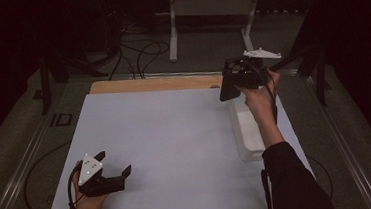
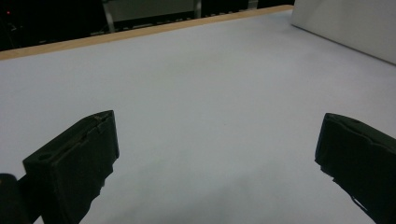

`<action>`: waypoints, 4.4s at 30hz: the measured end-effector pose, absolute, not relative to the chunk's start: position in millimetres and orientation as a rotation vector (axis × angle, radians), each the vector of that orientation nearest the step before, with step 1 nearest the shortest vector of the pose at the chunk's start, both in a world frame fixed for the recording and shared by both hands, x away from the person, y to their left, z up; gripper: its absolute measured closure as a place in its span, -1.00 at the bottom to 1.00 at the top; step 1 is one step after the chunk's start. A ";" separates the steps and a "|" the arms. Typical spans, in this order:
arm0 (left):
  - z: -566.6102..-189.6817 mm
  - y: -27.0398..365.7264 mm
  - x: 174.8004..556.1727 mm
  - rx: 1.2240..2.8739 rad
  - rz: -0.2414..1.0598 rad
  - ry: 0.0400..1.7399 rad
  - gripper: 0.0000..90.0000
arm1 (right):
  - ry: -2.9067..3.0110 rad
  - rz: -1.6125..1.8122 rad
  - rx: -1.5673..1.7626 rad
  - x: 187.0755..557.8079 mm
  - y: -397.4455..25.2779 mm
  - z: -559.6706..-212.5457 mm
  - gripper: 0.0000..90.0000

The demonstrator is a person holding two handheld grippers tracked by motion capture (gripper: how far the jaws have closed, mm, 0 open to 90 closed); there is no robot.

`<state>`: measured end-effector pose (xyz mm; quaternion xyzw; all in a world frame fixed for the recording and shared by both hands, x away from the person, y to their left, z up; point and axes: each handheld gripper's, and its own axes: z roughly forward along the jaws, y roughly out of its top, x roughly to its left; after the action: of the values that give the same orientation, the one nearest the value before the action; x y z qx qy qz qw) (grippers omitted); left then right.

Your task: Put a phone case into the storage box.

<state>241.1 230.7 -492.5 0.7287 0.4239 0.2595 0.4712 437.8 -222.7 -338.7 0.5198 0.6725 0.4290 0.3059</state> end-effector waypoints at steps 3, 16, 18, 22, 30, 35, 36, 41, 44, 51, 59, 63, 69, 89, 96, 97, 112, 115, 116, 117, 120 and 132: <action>-492.5 230.7 241.2 1.785 0.636 1.038 -1.00 | 1.768 1.127 1.382 438.5 -227.6 -336.9 -0.68; -492.7 230.2 241.8 1.787 0.634 1.038 -1.00 | 1.728 1.088 1.430 442.7 -245.2 -338.6 -0.68; -492.8 229.8 241.7 1.788 0.633 1.040 -1.00 | 1.721 1.082 1.438 443.5 -248.0 -339.4 -0.68; -492.8 229.7 241.7 1.786 0.633 1.039 -1.00 | 1.707 1.073 1.460 444.7 -253.7 -341.2 -0.68; -492.8 230.0 241.6 1.786 0.632 1.040 -1.00 | 1.692 1.050 1.492 447.7 -261.3 -345.6 -0.68; -492.8 230.3 242.0 1.787 0.633 1.039 -1.00 | 1.697 1.035 1.500 449.4 -263.3 -350.6 -0.68; -492.9 230.4 242.1 1.787 0.633 1.039 -1.00 | 1.696 1.034 1.504 450.0 -263.9 -351.7 -0.68; -493.1 229.9 242.1 1.788 0.633 1.039 -1.00 | 1.700 1.010 1.516 452.3 -266.9 -357.9 -0.68; -493.5 229.3 242.7 1.791 0.630 1.037 -1.00 | 1.701 1.003 1.525 453.6 -269.1 -361.8 -0.68; -493.6 229.2 243.0 1.791 0.632 1.040 -1.00 | 1.708 0.989 1.554 459.8 -268.6 -372.4 -0.69; -493.4 229.8 243.0 1.786 0.633 1.039 -1.00 | 1.724 0.963 1.575 465.6 -265.2 -383.1 -0.69; -493.3 229.5 242.8 1.786 0.632 1.039 -1.00 | 1.739 0.937 1.582 468.2 -263.0 -391.2 -0.69; -493.4 229.9 242.8 1.785 0.631 1.039 -1.00 | 1.748 0.906 1.591 470.7 -262.8 -399.9 -0.69; -493.7 230.3 243.0 1.784 0.624 1.041 -1.00 | 1.788 0.828 1.644 490.0 -253.1 -430.5 -0.70; -493.5 230.5 242.9 1.779 0.623 1.042 -1.00 | 1.776 0.837 1.648 493.6 -253.8 -432.7 -0.71; -493.5 230.5 242.8 1.779 0.623 1.042 -1.00 | 1.768 0.841 1.653 493.9 -254.2 -432.9 -0.71; -493.3 231.1 242.7 1.777 0.621 1.044 -1.00 | 1.779 0.877 1.685 498.7 -256.9 -434.1 -0.79; -493.2 231.3 242.7 1.776 0.621 1.045 -1.00 | 1.791 0.895 1.688 499.7 -257.7 -433.6 -0.82; -493.2 231.4 242.7 1.775 0.621 1.045 -1.00 | 1.793 0.893 1.679 499.5 -257.2 -432.9 -0.82; -493.3 231.3 242.8 1.776 0.621 1.044 -1.00 | 1.798 0.900 1.671 499.4 -257.1 -432.1 -0.82; -493.2 231.4 242.6 1.774 0.622 1.046 -1.00 | 1.799 0.909 1.659 498.7 -256.6 -429.3 -0.82; -493.7 230.5 243.2 1.780 0.617 1.045 -1.00 | 1.813 0.989 1.549 479.5 -247.7 -410.4 -0.81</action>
<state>243.2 230.5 -493.7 0.7277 0.4272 0.2521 0.4737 479.5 -247.7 -410.4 0.5766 0.6750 0.3682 0.2763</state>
